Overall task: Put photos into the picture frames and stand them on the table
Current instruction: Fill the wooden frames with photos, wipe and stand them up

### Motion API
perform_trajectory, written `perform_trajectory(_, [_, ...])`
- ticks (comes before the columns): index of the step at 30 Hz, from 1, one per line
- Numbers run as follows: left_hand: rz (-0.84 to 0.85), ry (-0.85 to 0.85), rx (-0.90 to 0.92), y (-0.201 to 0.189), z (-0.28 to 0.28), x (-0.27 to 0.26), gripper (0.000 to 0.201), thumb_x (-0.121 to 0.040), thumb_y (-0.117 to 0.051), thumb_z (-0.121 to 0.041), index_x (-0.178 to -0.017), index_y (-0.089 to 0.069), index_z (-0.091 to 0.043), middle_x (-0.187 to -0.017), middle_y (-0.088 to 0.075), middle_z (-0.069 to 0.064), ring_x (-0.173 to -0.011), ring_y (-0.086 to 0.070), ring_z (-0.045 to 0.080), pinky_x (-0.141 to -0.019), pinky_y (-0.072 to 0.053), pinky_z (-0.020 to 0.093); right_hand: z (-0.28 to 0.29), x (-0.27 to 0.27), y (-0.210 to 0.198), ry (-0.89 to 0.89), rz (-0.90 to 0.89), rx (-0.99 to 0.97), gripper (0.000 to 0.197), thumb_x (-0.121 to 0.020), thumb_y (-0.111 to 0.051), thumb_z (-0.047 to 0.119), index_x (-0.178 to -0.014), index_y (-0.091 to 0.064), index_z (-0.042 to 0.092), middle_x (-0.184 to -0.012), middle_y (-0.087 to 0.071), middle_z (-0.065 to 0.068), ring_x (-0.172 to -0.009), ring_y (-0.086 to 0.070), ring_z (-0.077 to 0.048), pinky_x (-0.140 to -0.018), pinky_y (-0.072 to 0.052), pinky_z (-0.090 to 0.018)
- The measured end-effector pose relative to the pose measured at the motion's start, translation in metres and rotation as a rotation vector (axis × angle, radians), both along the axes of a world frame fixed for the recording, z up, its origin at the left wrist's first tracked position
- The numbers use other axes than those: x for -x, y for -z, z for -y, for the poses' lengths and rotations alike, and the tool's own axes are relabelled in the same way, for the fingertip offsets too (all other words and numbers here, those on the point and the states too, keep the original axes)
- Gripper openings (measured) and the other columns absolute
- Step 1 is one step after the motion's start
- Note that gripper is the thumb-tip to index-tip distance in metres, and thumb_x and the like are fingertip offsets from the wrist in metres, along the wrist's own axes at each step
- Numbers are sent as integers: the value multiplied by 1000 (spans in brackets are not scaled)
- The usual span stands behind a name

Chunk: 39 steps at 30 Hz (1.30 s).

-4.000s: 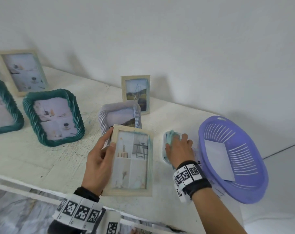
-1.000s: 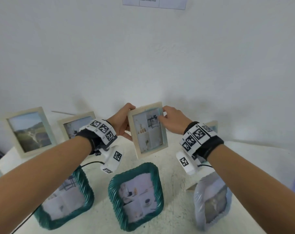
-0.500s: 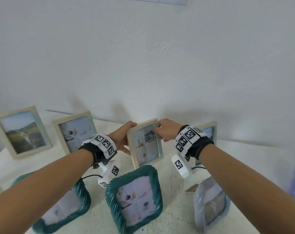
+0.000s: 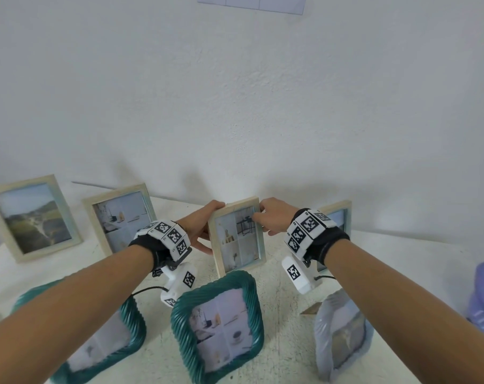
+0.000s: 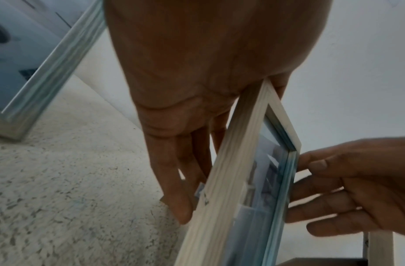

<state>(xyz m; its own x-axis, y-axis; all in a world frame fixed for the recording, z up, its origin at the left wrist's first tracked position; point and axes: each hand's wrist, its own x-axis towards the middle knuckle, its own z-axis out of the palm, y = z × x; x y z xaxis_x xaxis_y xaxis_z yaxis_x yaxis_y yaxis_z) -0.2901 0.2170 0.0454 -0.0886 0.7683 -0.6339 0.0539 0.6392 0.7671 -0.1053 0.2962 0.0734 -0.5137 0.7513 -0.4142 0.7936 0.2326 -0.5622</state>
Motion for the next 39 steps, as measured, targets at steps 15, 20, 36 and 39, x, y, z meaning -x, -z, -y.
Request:
perform_trajectory(15, [-745, -85, -531, -57, -17, -9, 30, -96, -52, -41, -103, -63, -14, -107, -62, 2, -99, -59, 21, -84, -43, 30, -19, -47, -66, 272, -438, -115, 26, -96, -54, 19, -120, -59, 9, -95, -70, -14, -80, -71, -27, -75, -59, -34])
perform_trajectory(20, [-720, 163, -716, -90, -29, -66, 15, -92, -59, -34, -98, -66, -22, -97, -69, -3, -90, -66, 16, -87, -54, 34, -43, -102, -72, 482, -419, -269, 22, -95, -53, 20, -110, -63, 8, -97, -69, -13, -77, -66, -27, -77, -57, -41])
perform_trajectory(36, [-853, 738, -307, -71, -70, -167, 21, -93, -61, -11, -105, -71, 3, -97, -75, 14, -83, -73, 23, -76, -61, 34, -44, -182, -30, 499, -197, 184, 33, -98, -48, 2, -128, -55, 11, -106, -62, -9, -84, -61, -26, -79, -50, -36])
perform_trajectory(39, [-856, 750, -321, -76, -75, -169, 18, -91, -64, -12, -98, -73, 2, -90, -76, 13, -84, -74, 21, -80, -60, 31, -45, -184, -28, 490, -224, 152, 35, -97, -48, 1, -129, -55, 10, -102, -61, -5, -84, -61, -24, -84, -49, -39])
